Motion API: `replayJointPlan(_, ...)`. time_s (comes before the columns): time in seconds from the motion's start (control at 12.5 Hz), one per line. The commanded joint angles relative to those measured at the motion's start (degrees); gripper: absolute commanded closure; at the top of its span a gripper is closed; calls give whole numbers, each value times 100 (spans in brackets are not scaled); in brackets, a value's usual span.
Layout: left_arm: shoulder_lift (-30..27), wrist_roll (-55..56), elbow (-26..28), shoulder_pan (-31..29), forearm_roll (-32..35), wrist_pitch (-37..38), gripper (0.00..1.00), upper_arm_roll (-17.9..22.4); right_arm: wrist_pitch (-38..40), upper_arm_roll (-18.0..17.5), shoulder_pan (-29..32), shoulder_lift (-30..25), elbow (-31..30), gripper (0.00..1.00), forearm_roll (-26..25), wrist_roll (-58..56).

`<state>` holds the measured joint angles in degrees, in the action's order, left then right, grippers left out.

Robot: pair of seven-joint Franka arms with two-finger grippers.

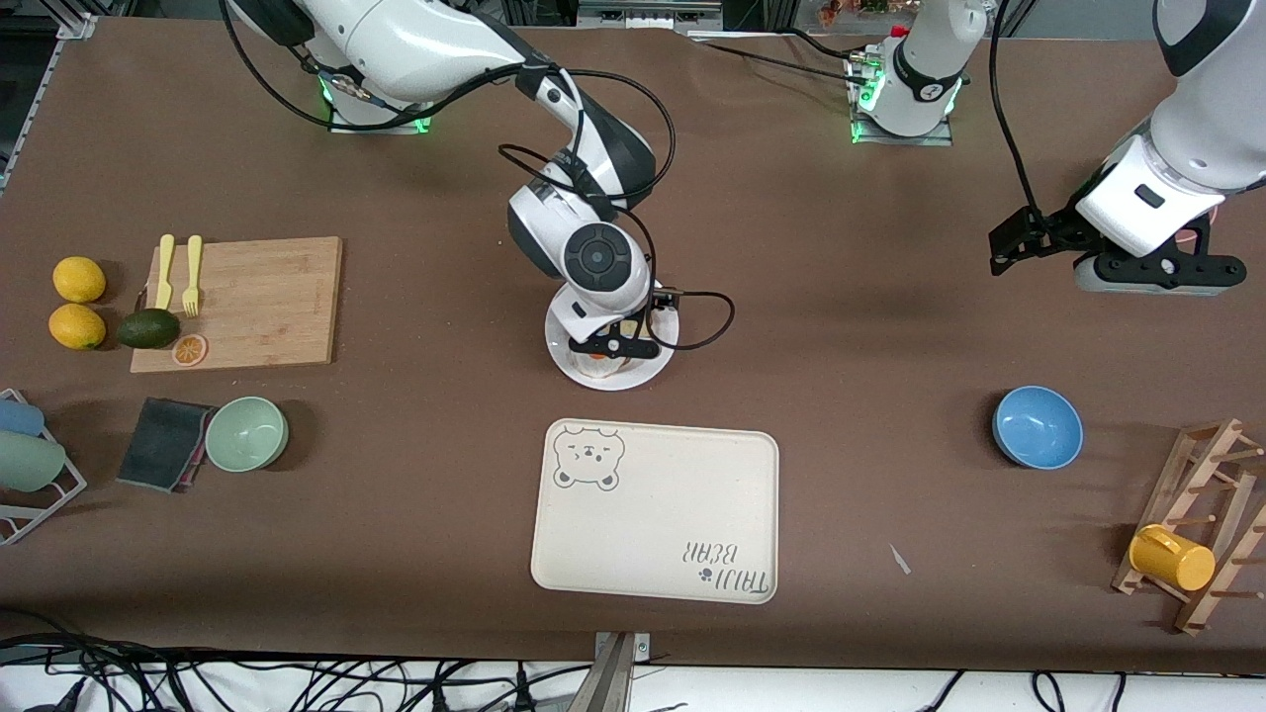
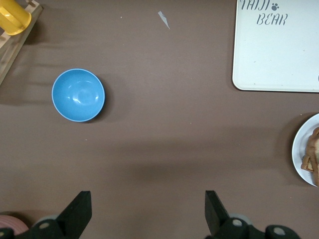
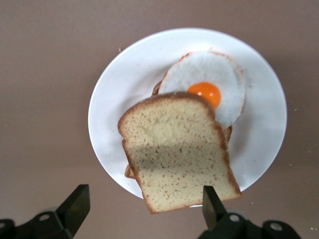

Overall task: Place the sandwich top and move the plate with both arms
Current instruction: 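Release the bread onto the egg while the left gripper reaches the plate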

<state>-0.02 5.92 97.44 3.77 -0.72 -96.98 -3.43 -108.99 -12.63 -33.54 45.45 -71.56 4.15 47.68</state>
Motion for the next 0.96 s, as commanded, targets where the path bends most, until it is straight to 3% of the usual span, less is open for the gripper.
replayJointPlan(0.0, 63, -135, -129, 63, 2, 56, 0, -43, 499, -20, 294, -342, 46, 0, 7, -118)
replayJointPlan(0.32, 606, -144, -137, 352, 2, 30, 0, -175, 1685, 59, 927, -957, 20, 0, -72, -997)
replayJointPlan(0.4, 774, -144, -146, 379, -42, -14, 0, -193, 1827, 286, 946, -1107, -41, 0, -81, -1058)
replayJointPlan(0.56, 1300, -136, -242, 414, -742, -355, 0, -254, 2082, 542, 972, -1283, -85, 0, -90, -1320)
replayJointPlan(0.88, 2329, -249, -304, 415, -2699, -1076, 0, -255, 1724, 526, 1830, -3054, -1979, 0, -362, -2128)
